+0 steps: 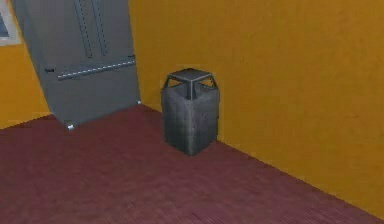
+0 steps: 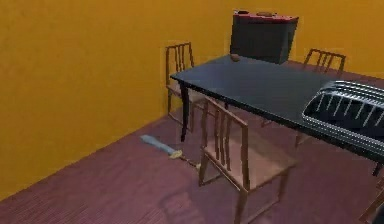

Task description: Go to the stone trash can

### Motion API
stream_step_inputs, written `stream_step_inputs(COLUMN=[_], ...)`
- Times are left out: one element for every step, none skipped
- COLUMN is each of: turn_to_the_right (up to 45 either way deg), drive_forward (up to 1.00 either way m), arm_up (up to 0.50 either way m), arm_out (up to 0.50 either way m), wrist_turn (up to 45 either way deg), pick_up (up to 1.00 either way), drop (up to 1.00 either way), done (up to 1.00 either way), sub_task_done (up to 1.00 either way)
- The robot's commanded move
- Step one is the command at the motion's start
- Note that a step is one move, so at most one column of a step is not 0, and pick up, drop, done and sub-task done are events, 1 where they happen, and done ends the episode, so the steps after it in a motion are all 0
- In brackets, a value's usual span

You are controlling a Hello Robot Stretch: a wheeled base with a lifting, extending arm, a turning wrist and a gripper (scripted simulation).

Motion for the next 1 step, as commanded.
stream_step_inputs(turn_to_the_right=[-6.0], drive_forward=[0.00], arm_up=[0.00], arm_out=[0.00], wrist_turn=[0.0], pick_up=[0.00], drop=[0.00], done=[0.00], sub_task_done=[0.00])
